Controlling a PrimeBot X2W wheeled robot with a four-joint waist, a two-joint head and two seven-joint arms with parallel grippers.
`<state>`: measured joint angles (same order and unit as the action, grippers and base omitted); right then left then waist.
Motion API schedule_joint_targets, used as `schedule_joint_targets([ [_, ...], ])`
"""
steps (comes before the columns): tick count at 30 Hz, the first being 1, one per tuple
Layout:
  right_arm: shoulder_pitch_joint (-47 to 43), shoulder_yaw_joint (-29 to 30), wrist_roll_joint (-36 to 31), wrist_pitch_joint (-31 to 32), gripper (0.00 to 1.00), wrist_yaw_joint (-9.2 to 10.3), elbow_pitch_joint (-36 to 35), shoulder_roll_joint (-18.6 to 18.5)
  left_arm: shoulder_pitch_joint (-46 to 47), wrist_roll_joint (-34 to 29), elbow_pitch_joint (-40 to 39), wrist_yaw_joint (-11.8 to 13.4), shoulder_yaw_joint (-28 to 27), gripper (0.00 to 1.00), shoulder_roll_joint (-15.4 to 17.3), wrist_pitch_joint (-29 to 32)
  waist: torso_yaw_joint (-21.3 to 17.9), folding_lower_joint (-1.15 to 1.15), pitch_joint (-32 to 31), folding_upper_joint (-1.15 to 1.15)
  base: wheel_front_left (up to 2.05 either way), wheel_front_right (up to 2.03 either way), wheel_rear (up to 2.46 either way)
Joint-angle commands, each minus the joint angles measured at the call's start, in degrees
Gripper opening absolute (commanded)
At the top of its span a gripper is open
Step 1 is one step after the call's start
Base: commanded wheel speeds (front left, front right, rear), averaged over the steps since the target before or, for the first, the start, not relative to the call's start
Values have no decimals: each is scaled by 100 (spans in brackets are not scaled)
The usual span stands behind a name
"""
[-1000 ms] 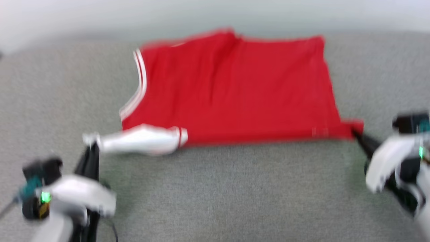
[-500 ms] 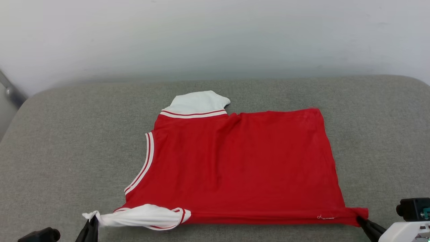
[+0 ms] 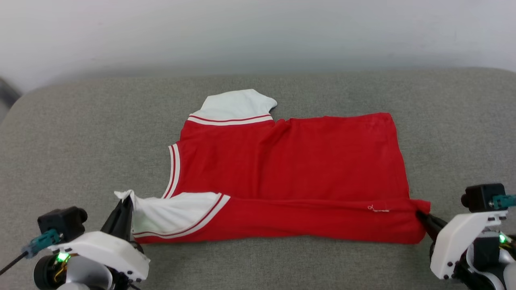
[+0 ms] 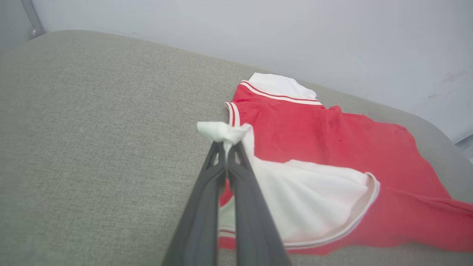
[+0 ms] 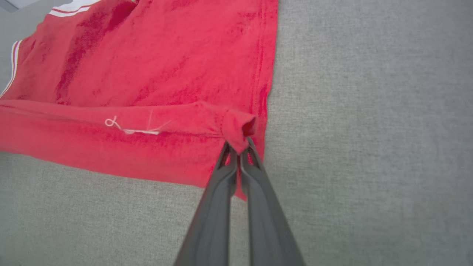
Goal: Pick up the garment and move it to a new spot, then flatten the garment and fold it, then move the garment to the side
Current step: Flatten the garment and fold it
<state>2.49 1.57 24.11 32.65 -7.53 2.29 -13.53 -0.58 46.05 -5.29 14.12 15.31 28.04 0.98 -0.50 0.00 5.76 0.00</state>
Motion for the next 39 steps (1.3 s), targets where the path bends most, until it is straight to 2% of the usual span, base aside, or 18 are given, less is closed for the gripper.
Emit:
schedule_joint_targets([
  [1, 187, -59, -51, 0, 0, 8, 98, -54, 169, -37, 86, -47, 16, 0, -37, -35, 8, 0, 163, 0, 0, 0, 0],
  [7, 1070, -444, -104, -120, 0, 8, 757, -226, 936, -139, 745, -329, 177, 0, -205, -184, 42, 0, 605, 0, 0, 0, 0],
  [16, 1906, -751, -125, -792, 0, 8, 1972, -220, 1673, -74, 1757, -766, 287, 0, -538, -537, 75, 0, 987, 0, 0, 0, 0],
  [17, 1928, -808, -167, -849, 25, 8, 2109, -254, 1704, -30, 1903, -838, 342, 0, -586, -477, 77, 0, 998, 0, 0, 0, 0],
  [18, 1949, -867, -147, -902, 64, 8, 2240, -251, 1743, 4, 2054, -905, 385, 0, -621, -430, 75, 0, 1005, 0, 0, 0, 0],
  [19, 1975, -930, -136, -1015, 100, 8, 2303, -263, 1798, 6, 2159, -949, 408, 7, -651, -431, 69, 0, 1006, 0, 0, 0, 0],
  [21, 2043, -1003, -72, -1258, 100, 8, 2423, -277, 1852, 70, 2390, -1033, 471, 57, -705, -367, 42, 0, 980, 0, 0, 0, 0],
  [22, 2082, -1031, -54, -1407, 100, 8, 2452, -296, 1866, 70, 2470, -1062, 478, 89, -717, -383, 24, 0, 950, 0, 0, 0, 0],
  [23, 2098, -1063, -9, -1553, 100, 8, 2476, -303, 1873, 85, 2538, -1092, 477, 100, -729, -423, 10, 0, 914, 0, 0, 0, 0],
  [27, 2028, -1217, 7, -2220, 100, 8, 2469, -373, 1791, 119, 2752, -1156, 431, 100, -650, -464, -48, 0, 689, 0, 0, 0, 0],
  [32, 1768, -1198, -60, -3061, 100, 7, 2302, -416, 1537, 132, 2735, -1184, 451, 100, -334, -197, -148, 0, 285, 0, 0, 0, 0],
  [35, 1525, -1117, -122, -3364, 100, 7, 2117, -392, 1334, 202, 2521, -1095, 437, 100, -108, 99, -208, 0, 41, 0, 0, 0, 0],
  [39, 1138, -846, -329, -3559, 100, 7, 1743, -282, 1067, 318, 2047, -1001, 429, 100, 363, 760, -286, 0, -221, 0, 0, 0, 0],
])
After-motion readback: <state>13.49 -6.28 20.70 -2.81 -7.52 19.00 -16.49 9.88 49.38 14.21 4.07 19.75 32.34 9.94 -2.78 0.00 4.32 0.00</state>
